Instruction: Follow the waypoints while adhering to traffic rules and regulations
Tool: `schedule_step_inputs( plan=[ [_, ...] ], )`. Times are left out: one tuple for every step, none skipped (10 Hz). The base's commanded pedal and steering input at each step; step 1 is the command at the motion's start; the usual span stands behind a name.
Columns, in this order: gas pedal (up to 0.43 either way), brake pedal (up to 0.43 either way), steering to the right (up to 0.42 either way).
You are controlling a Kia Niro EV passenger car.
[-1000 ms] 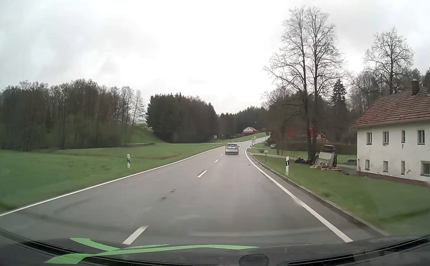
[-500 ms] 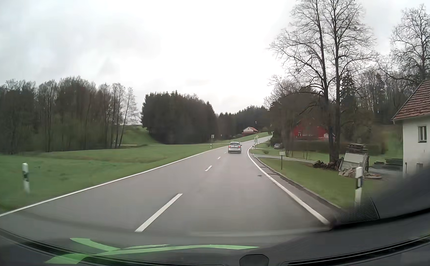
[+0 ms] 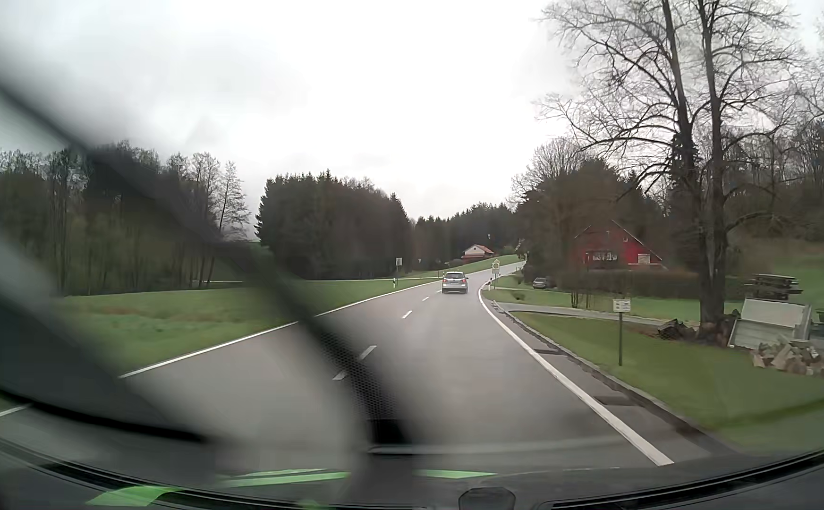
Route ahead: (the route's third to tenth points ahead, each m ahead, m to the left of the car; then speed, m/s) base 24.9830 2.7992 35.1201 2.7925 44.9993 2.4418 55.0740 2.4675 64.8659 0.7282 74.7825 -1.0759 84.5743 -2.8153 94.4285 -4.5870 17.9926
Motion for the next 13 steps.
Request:
schedule_step_inputs(
  plan=[
    [0.130,0.000,0.003],
    [0.138,0.000,0.004],
    [0.157,0.000,0.004],
    [0.169,0.000,0.004],
    [0.177,0.000,0.005],
    [0.177,0.000,0.005],
    [0.177,0.000,0.006],
    [0.177,0.000,0.008],
    [0.169,0.000,0.008],
    [0.150,0.000,0.008],
    [0.138,0.000,0.008],
    [0.138,0.000,0.008],
    [0.138,0.000,0.008]
  ],
)
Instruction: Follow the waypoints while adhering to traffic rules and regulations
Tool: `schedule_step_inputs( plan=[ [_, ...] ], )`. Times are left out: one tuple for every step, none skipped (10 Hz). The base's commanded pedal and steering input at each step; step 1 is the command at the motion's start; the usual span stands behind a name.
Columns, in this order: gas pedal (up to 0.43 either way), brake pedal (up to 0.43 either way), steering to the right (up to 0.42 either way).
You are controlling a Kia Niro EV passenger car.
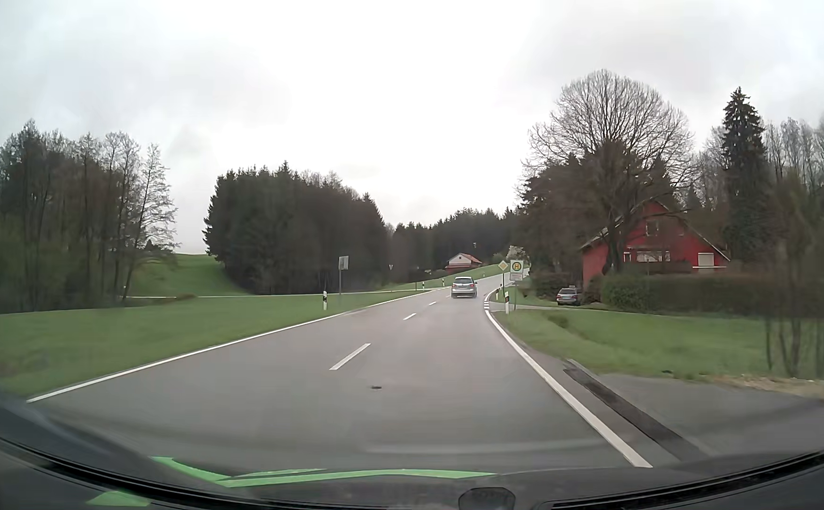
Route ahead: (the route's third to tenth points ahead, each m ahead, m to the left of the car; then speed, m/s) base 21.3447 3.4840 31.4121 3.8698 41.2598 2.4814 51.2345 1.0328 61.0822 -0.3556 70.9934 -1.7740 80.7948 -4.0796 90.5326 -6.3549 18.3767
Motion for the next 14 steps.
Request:
schedule_step_inputs(
  plan=[
    [0.138,0.000,0.008],
    [0.138,0.000,0.008],
    [0.138,0.000,0.008],
    [0.138,0.000,0.008],
    [0.130,0.000,0.008],
    [0.087,0.000,0.008],
    [0.047,0.000,0.008],
    [0.047,0.000,0.008],
    [0.059,0.000,0.008],
    [0.067,0.000,0.007],
    [0.087,0.000,0.008],
    [0.098,0.000,0.008],
    [0.110,0.000,0.007],
    [0.118,0.000,0.007]
  ],
)
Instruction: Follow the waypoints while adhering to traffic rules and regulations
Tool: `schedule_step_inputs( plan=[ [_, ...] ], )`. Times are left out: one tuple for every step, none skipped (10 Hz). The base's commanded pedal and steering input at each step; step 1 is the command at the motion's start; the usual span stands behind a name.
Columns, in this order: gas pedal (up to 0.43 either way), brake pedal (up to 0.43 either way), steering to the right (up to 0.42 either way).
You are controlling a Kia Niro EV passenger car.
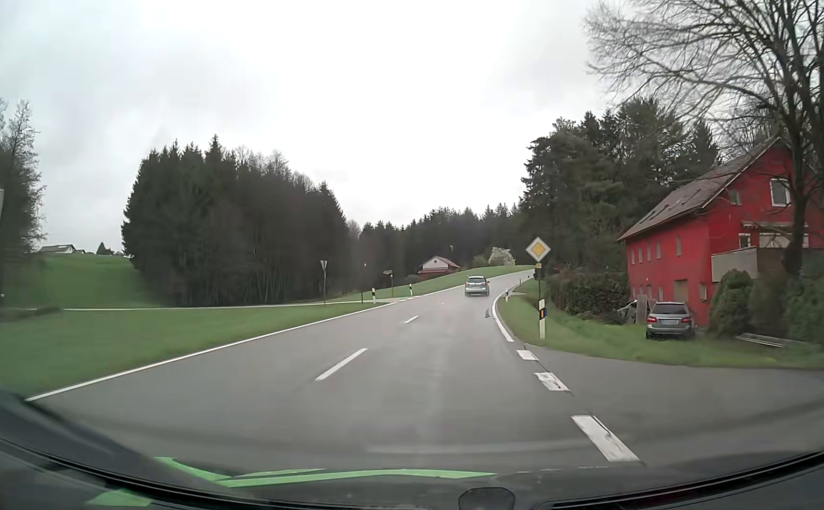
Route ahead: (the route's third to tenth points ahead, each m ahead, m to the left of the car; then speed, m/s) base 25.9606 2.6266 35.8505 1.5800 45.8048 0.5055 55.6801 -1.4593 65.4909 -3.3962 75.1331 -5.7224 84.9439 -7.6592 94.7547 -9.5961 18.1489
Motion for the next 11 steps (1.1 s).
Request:
schedule_step_inputs(
  plan=[
    [0.130,0.000,0.008],
    [0.138,0.000,0.007],
    [0.150,0.000,0.008],
    [0.150,0.000,0.008],
    [0.150,0.000,0.009],
    [0.150,0.000,0.014],
    [0.150,0.000,0.019],
    [0.150,0.000,0.019],
    [0.150,0.000,0.019],
    [0.150,0.000,0.019],
    [0.150,0.000,0.019]
  ],
)
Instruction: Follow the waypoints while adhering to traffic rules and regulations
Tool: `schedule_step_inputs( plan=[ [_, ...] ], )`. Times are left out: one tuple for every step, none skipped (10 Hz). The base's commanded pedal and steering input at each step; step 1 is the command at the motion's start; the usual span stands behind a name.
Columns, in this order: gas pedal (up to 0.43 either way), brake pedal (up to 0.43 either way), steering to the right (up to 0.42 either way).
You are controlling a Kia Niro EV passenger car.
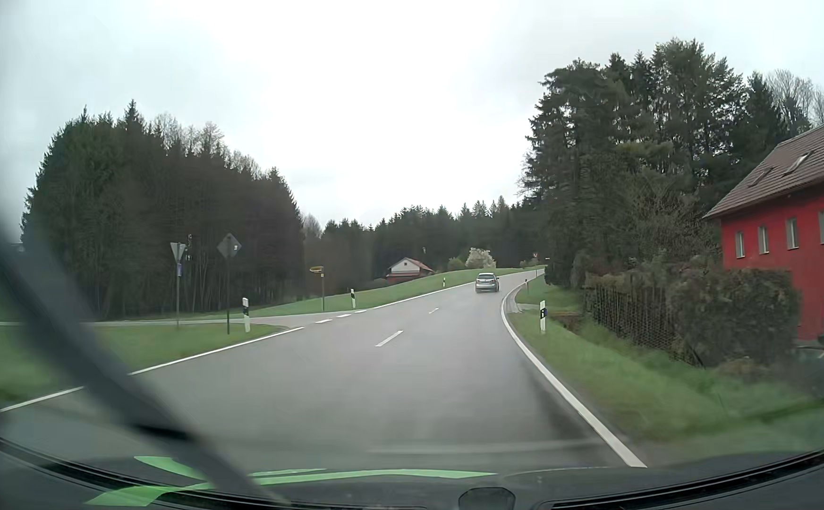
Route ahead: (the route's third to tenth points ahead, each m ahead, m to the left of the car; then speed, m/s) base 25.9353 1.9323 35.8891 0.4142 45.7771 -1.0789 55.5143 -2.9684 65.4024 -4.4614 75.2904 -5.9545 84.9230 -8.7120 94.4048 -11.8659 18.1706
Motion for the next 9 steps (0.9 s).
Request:
schedule_step_inputs(
  plan=[
    [0.169,0.000,0.019],
    [0.177,0.000,0.019],
    [0.197,0.000,0.019],
    [0.197,0.000,0.019],
    [0.209,0.000,0.019],
    [0.209,0.000,0.019],
    [0.220,0.000,0.018],
    [0.228,0.000,0.018],
    [0.240,0.000,0.018]
  ],
)
